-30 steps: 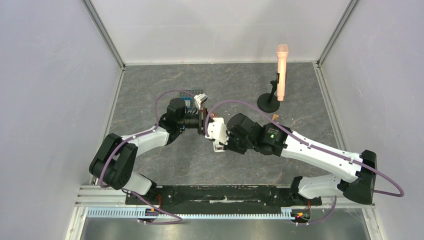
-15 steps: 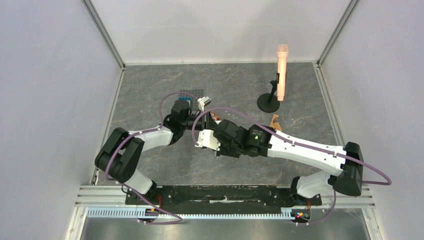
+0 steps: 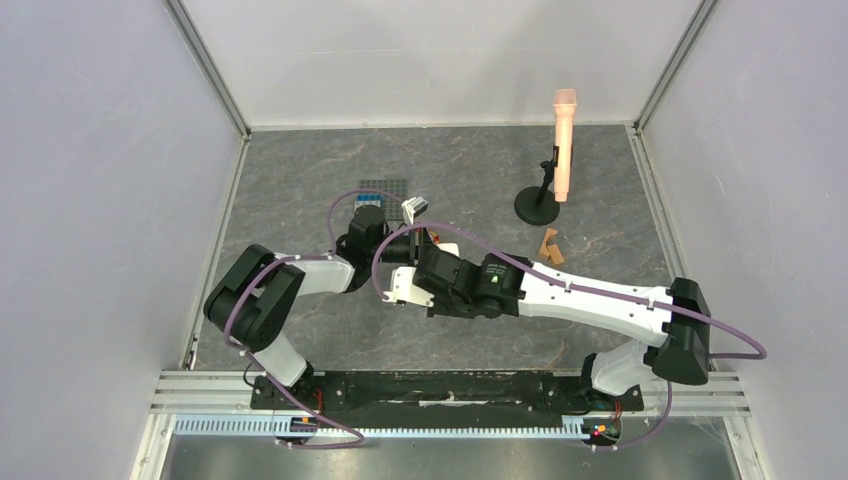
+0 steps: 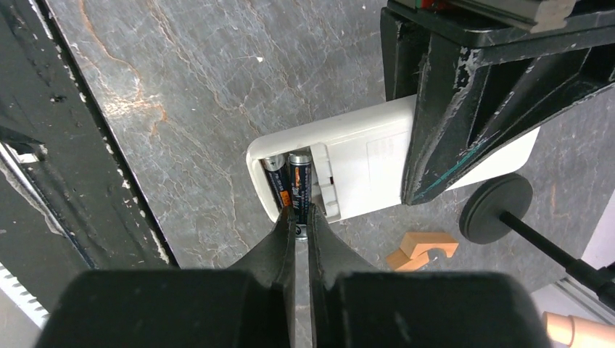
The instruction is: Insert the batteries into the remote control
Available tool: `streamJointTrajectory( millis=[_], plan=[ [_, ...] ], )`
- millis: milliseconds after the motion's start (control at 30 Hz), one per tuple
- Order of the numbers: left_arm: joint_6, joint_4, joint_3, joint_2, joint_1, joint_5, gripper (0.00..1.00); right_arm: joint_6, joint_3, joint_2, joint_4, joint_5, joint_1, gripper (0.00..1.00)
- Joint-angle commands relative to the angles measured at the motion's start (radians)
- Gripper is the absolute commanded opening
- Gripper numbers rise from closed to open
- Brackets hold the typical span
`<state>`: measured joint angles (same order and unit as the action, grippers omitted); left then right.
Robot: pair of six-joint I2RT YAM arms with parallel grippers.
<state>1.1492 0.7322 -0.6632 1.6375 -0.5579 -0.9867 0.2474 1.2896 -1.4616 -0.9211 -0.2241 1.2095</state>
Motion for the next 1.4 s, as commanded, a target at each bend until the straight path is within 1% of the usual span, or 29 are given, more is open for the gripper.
streamJointTrajectory(
  millis=[0,100,233,533,633,700,833,900,1033,1200,1367],
  plan=[
    [0.101,0.150,-0.001,0.016,-0.020,-0.001,0.02,-0.040,0.054,-0.025,0.009,-0.067,0.013,0.05],
    [0.101,0.150,0.001,0.021,-0.026,0.004,0.02,-0.057,0.059,-0.035,0.007,-0.100,0.016,0.08],
    [0.103,0.156,0.004,0.029,-0.033,0.011,0.02,-0.062,0.059,-0.031,0.021,-0.105,0.021,0.13],
    [0.170,0.264,0.013,0.062,-0.043,0.002,0.02,0.000,0.005,0.045,0.123,-0.030,0.029,0.12],
    [0.173,0.270,0.017,0.061,-0.043,0.003,0.02,0.003,-0.001,0.041,0.123,-0.046,0.029,0.13],
    [0.173,0.269,0.019,0.061,-0.044,0.004,0.02,-0.003,-0.005,0.035,0.120,-0.066,0.028,0.16],
    [0.175,0.271,0.017,0.061,-0.043,0.009,0.02,-0.009,-0.019,0.048,0.120,-0.104,0.029,0.28],
    [0.177,0.271,0.017,0.061,-0.043,0.009,0.02,-0.010,-0.026,0.060,0.121,-0.122,0.029,0.31],
    [0.177,0.271,0.013,0.062,-0.042,0.008,0.02,-0.007,-0.030,0.080,0.117,-0.143,0.028,0.32],
    [0.175,0.270,0.013,0.068,-0.042,0.011,0.02,-0.027,-0.002,0.112,0.110,-0.121,0.029,0.35],
    [0.176,0.269,0.013,0.077,-0.042,0.021,0.02,-0.074,0.012,0.192,0.118,-0.047,0.028,0.48]
  ],
)
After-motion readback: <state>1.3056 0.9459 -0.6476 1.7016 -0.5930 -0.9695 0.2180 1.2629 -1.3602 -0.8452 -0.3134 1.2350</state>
